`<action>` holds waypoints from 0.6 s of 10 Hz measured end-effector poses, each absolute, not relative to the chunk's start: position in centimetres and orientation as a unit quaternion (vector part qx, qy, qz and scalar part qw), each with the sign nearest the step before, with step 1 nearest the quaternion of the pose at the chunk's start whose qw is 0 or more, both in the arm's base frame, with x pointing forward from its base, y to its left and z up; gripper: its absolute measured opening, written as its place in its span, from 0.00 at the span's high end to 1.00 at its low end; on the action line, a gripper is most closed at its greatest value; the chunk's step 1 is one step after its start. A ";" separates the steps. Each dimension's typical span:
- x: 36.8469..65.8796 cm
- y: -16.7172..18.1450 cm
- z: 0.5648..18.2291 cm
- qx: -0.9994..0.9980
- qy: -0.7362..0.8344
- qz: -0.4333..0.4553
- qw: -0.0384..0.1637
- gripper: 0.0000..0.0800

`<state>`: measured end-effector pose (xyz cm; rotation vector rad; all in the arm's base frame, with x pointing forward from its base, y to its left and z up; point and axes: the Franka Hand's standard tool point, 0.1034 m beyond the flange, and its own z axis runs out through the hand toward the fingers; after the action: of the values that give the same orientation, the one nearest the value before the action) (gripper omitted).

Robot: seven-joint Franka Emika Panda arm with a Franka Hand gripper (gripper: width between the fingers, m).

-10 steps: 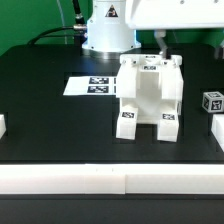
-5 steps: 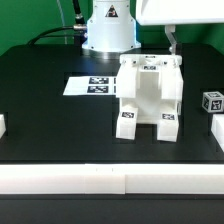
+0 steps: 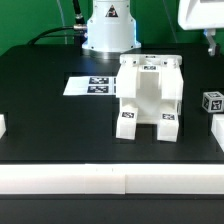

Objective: Assemble chair

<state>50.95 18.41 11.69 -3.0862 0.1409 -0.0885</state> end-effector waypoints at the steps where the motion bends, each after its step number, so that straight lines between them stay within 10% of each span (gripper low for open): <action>1: 51.3 17.9 11.8 -0.998 0.052 -0.031 0.025 0.19; 6: 49.7 19.3 8.3 -0.999 0.009 -0.041 0.010 0.19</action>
Offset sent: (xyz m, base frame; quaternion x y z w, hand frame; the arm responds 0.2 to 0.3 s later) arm -0.0260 0.0277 -0.0339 -0.0443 0.0451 -0.0872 0.9942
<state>49.67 19.30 8.33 -3.1179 0.0267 -0.1275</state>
